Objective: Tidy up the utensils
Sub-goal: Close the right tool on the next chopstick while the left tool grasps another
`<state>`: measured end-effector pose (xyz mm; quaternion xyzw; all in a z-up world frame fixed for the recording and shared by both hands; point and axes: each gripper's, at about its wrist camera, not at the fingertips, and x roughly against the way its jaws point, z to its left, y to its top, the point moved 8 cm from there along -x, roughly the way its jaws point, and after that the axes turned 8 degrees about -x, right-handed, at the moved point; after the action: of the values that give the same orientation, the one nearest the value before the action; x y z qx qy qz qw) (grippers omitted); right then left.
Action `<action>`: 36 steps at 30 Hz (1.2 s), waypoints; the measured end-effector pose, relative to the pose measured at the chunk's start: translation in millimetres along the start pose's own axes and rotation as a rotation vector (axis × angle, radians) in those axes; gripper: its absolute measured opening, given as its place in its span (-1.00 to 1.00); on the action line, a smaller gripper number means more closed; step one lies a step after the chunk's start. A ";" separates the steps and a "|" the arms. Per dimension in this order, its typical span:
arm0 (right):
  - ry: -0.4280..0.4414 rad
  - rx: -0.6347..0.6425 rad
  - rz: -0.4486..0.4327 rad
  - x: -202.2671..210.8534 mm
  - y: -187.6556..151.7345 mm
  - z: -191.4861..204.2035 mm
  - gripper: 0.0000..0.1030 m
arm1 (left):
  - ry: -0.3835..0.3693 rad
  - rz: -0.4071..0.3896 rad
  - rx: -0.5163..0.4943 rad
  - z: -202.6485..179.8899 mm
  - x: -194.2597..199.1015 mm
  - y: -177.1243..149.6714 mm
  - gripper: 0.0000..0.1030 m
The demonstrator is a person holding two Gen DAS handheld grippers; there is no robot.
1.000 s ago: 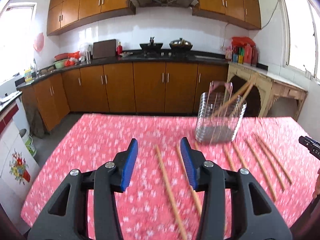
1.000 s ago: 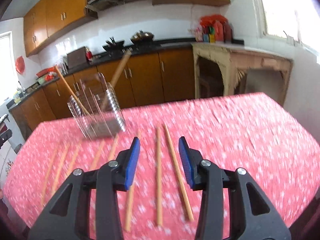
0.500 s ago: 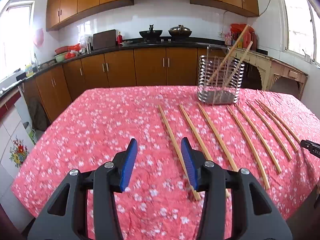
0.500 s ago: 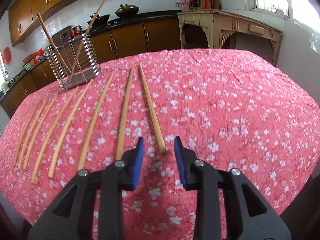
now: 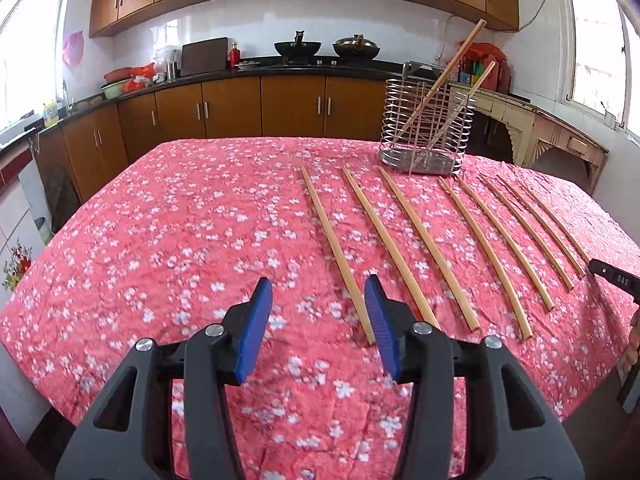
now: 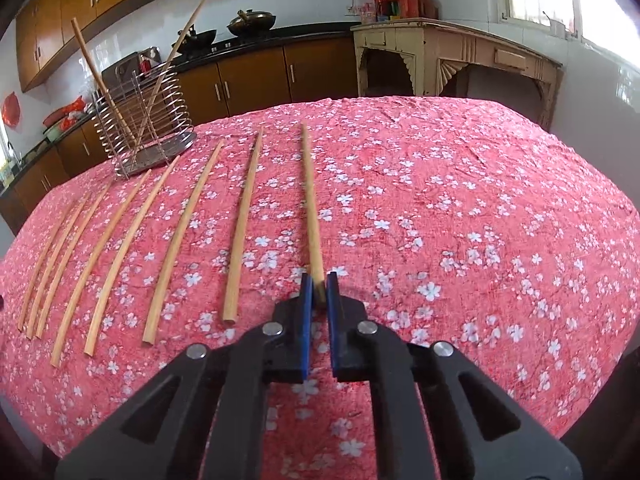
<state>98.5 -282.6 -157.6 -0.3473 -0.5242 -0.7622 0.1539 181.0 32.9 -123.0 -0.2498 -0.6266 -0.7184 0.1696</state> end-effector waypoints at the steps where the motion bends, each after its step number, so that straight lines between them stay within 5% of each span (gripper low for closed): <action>1: -0.001 -0.002 -0.001 0.0 -0.5 -0.3 -0.85 | 0.001 0.001 -0.001 -1.7 0.4 -1.7 -0.05; 15: -0.017 0.007 -0.011 3.0 -5.2 -0.5 -0.84 | -0.011 0.066 0.018 -28.4 -14.7 -20.4 -0.07; 18: -0.023 0.008 -0.017 3.8 -6.3 -0.5 -0.84 | 0.004 0.059 0.028 -25.2 -15.2 -20.5 -0.21; 24: -0.031 0.018 -0.029 4.8 -8.1 -0.4 -0.84 | -0.007 0.062 0.037 -21.4 -14.5 -23.6 -0.82; 36: -0.025 0.007 -0.083 25.0 8.6 -3.6 -0.85 | -0.017 0.049 0.023 7.6 3.2 -3.4 -0.86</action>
<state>84.5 -286.1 -135.0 -0.3343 -0.5427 -0.7616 0.1167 177.6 41.2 -123.3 -0.2692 -0.6301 -0.7046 0.1848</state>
